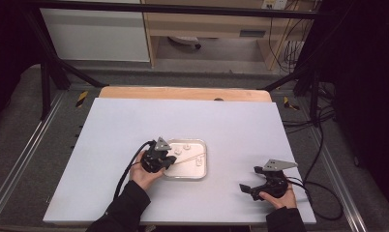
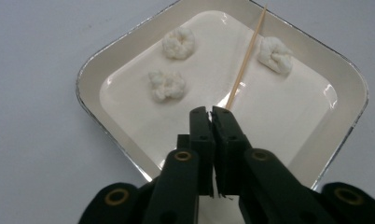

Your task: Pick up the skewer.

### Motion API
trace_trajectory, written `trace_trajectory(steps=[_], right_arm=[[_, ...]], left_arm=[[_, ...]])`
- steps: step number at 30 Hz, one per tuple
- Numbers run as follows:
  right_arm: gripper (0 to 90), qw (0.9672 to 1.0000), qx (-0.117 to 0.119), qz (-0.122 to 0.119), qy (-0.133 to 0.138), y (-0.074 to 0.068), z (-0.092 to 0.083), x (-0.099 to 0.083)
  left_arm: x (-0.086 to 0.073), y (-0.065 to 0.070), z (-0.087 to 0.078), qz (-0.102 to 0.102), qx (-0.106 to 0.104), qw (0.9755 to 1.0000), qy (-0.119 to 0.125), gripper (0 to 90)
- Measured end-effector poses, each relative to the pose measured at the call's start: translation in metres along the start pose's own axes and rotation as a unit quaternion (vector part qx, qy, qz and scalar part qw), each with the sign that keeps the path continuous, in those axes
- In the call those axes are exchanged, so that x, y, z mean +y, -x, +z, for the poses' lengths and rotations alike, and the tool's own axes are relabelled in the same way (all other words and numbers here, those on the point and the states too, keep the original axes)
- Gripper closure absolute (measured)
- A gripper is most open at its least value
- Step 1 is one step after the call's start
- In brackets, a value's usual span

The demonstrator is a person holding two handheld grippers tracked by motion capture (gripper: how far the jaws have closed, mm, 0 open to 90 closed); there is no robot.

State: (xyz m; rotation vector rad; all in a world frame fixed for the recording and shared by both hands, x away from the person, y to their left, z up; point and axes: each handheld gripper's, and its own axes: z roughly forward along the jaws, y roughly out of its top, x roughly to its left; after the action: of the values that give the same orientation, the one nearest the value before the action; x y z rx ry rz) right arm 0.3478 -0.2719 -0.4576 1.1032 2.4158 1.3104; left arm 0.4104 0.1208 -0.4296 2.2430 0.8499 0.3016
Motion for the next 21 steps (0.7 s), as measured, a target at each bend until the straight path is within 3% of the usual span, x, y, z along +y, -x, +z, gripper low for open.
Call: trace_trajectory(steps=[6, 12, 21], right_arm=[[1.2, 1.0, 0.0, -0.001, 0.002, 0.0, 0.0, 0.0], [1.2, 1.0, 0.001, -0.001, 0.002, 0.0, 0.0, 0.0], [1.2, 1.0, 0.002, 0.0, 0.001, 0.0, 0.0, 0.0]], left_arm=[[0.006, 0.003, 0.014, 0.029, -0.019, 0.999, -0.027, 70.3], [0.012, 0.007, 0.02, 0.061, -0.023, 0.9974, -0.032, 73.4], [0.014, 0.009, 0.025, 0.068, -0.023, 0.9968, -0.036, 82.3]])
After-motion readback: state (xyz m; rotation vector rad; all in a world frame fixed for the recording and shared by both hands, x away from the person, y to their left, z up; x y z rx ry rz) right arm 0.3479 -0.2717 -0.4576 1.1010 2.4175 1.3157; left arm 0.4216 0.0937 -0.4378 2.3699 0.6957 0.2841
